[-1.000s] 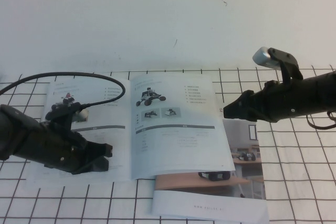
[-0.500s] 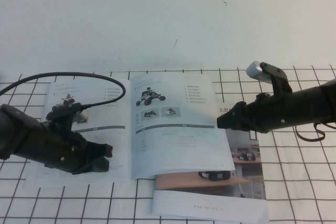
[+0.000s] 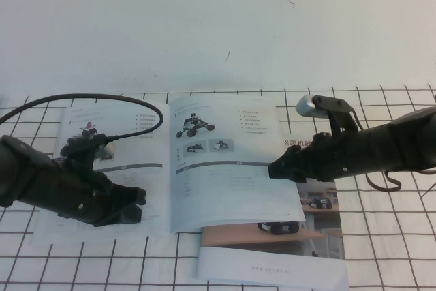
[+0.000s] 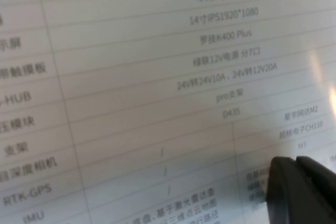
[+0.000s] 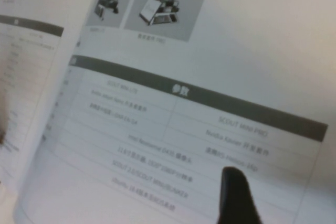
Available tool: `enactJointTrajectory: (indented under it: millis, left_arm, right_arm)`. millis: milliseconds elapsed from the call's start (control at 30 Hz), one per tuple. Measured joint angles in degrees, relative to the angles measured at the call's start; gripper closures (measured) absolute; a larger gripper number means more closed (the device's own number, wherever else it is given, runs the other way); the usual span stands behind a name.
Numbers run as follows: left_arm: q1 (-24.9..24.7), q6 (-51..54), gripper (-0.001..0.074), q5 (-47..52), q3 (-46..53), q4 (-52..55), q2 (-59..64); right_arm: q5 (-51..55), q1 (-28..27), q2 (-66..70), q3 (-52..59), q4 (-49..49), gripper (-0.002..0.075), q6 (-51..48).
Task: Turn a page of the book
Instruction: Open the closed book
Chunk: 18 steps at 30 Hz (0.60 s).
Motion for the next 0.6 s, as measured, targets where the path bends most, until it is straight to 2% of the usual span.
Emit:
enactJointTrajectory:
  millis: [300,600]
  left_arm:
    - [0.0,0.08,0.0738,0.0,0.0,0.0,0.0]
    - [0.0,0.08,0.0738,0.0,0.0,0.0,0.0]
  right_arm:
    - [-3.17,0.12,0.11,0.0,0.0,0.0331,0.0]
    - [0.33,0.0,1.68,-0.27,0.5,0.0331,-0.61]
